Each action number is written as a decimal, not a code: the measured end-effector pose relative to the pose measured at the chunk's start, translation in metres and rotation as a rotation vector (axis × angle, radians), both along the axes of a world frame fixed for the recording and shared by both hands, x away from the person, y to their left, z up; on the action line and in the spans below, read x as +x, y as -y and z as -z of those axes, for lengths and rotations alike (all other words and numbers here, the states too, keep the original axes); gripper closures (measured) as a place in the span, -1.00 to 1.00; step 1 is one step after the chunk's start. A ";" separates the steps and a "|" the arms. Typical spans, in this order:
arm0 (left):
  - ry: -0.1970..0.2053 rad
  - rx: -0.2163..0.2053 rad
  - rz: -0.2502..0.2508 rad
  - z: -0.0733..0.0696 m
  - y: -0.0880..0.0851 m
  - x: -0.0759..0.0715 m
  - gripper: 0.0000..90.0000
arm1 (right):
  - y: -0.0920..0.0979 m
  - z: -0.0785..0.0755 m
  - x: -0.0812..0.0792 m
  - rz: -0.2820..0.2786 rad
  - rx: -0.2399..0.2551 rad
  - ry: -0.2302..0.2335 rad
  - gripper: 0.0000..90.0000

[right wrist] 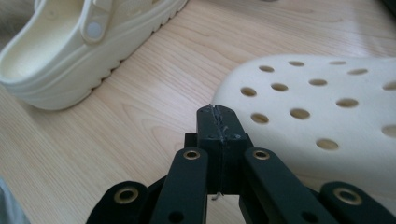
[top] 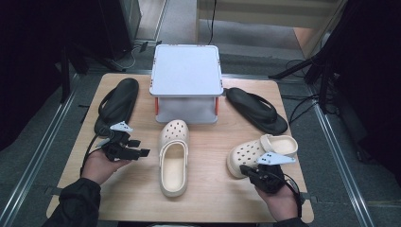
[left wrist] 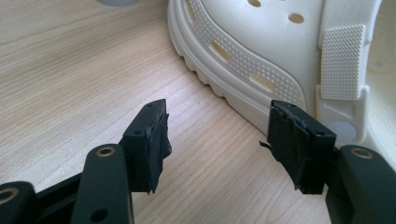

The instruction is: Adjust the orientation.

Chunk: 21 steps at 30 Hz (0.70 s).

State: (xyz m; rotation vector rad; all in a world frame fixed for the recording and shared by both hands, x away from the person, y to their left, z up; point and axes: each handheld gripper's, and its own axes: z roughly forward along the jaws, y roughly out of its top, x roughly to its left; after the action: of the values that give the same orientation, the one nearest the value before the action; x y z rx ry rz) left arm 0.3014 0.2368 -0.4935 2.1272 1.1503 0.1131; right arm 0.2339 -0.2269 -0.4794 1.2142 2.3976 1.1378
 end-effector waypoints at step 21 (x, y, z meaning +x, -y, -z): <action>0.016 0.013 -0.014 0.001 -0.001 0.002 -0.13 | 0.003 0.016 0.008 0.008 -0.052 -0.050 1.00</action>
State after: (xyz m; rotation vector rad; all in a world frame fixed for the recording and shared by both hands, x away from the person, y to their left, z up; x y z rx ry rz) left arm 0.3032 0.2380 -0.4948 2.1264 1.1586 0.1443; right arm 0.2422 -0.2297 -0.4956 1.2492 2.4404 1.0485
